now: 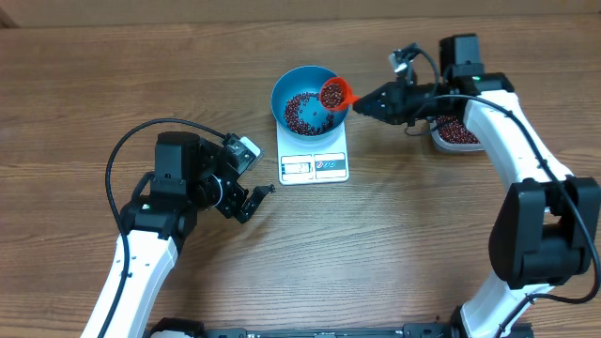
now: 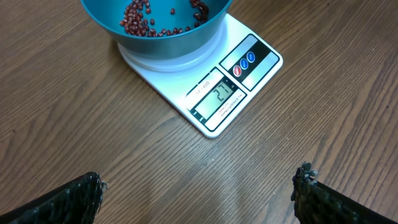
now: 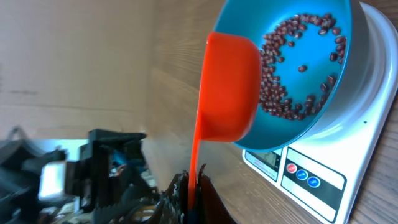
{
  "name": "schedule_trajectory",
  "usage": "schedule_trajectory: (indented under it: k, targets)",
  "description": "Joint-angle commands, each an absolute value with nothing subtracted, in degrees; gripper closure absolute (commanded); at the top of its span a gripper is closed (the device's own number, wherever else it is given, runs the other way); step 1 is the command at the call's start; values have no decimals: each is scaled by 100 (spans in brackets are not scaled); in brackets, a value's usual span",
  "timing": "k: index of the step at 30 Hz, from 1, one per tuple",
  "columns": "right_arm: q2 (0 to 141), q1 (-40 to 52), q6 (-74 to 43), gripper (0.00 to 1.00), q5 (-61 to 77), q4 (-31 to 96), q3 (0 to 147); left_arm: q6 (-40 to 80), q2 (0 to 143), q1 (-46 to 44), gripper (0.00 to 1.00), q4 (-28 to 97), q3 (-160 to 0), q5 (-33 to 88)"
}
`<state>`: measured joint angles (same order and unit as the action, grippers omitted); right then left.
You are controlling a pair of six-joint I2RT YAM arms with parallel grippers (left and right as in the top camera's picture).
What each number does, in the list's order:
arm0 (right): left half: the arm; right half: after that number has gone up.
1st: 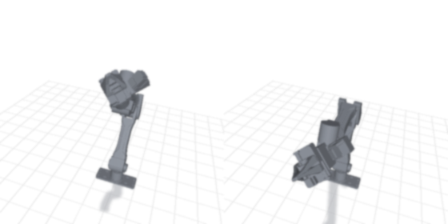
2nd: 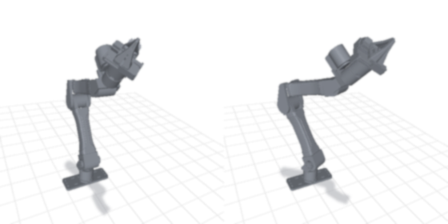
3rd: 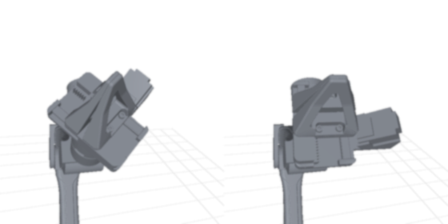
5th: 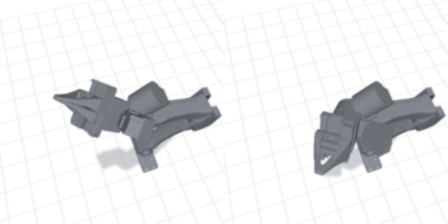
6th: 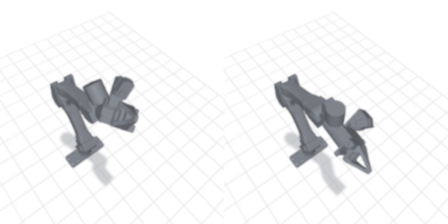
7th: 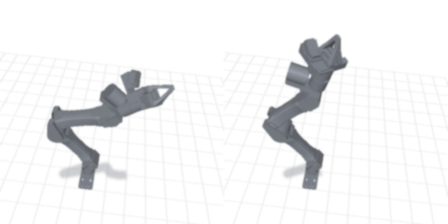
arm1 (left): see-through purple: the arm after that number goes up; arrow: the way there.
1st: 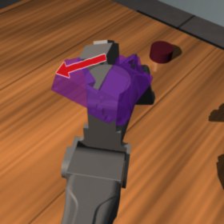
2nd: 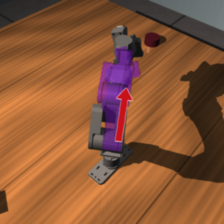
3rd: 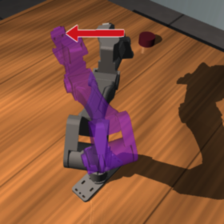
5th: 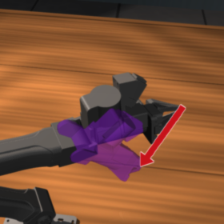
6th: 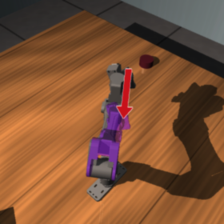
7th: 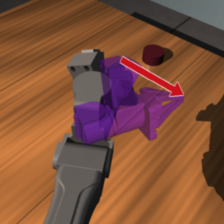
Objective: Scoop item into bowl and weigh 150g on scale
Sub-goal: 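Move the scoop over the teal bowl and pour beans in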
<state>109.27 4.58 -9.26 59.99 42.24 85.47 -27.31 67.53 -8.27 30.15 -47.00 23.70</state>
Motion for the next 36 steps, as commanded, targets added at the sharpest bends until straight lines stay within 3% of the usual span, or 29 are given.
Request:
schedule_trajectory:
  k: [1, 15, 36]
  targets:
    - [10951, 711, -1225, 96, 5070, 4195, 8978, -2674, 6748, -838, 0, 2998, -4700, 2355]
    - [10951, 1514, -1317, 96, 3044, 4366, 9229, -2674, 6748, -838, 0, 2998, -4700, 2355]
    - [10951, 1544, -1306, 96, 2716, 4379, 9236, -2676, 6748, -838, 0, 2998, -4700, 2355]
